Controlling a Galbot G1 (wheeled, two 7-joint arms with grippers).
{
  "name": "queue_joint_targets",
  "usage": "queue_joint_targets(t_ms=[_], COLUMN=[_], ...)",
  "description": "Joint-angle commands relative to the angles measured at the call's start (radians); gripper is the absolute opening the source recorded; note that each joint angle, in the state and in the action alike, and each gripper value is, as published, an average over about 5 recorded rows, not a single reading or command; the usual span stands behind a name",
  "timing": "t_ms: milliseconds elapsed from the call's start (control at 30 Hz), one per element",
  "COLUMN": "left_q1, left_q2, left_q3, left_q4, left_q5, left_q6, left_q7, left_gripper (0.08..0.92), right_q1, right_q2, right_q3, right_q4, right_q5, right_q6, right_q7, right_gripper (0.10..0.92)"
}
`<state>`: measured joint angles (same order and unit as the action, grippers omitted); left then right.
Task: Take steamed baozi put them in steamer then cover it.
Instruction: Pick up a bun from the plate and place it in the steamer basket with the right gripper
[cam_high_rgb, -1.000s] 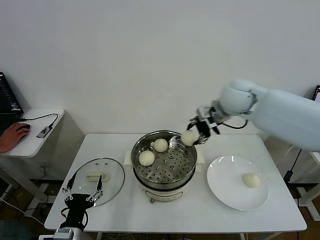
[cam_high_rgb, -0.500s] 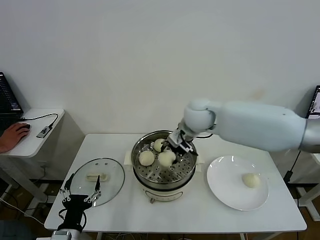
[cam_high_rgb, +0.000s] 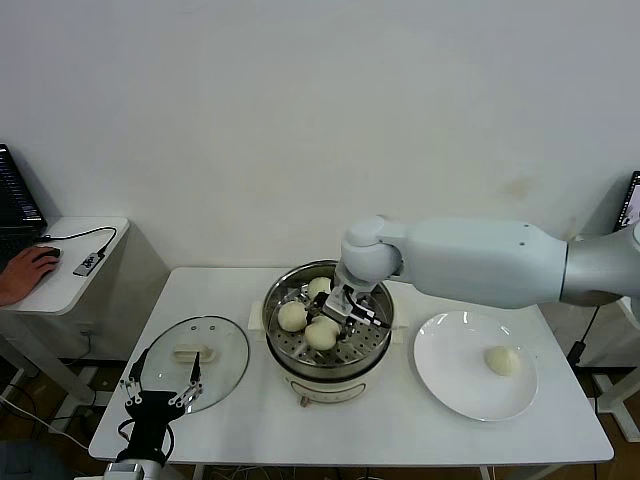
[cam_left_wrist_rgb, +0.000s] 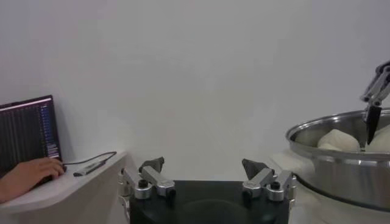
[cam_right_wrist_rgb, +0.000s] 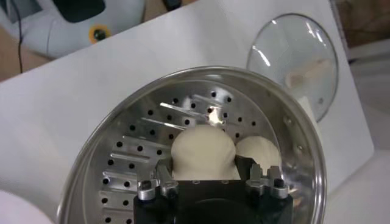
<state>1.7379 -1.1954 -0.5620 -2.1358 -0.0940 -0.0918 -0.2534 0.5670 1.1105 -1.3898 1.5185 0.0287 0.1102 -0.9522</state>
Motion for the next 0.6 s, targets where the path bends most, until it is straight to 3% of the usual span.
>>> queue_joint_targets(t_ms=[33,233,433,600], left_q1=[-0.002,-0.008,-0.011,-0.016], left_q2=[0.0,0.001,0.001,0.003], left_q3=[0.001,0.001,0.002,0.001], left_q4=[0.002,0.007,0.009,0.008], left_q5=[0.0,-0.001,-0.001,-0.002], left_q6=[0.0,0.0,0.001,0.002], left_q7=[0.0,0.0,0.0,0.0], left_gripper=[0.823,0.823,0.823,0.823], right_q1=[-0.012,-0.025,-0.01,0.046], right_q2=[0.021,0.021,0.01,-0.048], right_q3=[-0.012,-0.008,-0.004,0.003], right_q4=[-0.019,-0.021,-0.012,0.036], right_q5=[-0.071,-0.071,-0.051,0.015], right_q6=[0.056,0.061,0.067,0.043], right_q7=[0.003,0.014,0.019,-0.004], right_gripper=[0.636,0.656,0.788,0.821])
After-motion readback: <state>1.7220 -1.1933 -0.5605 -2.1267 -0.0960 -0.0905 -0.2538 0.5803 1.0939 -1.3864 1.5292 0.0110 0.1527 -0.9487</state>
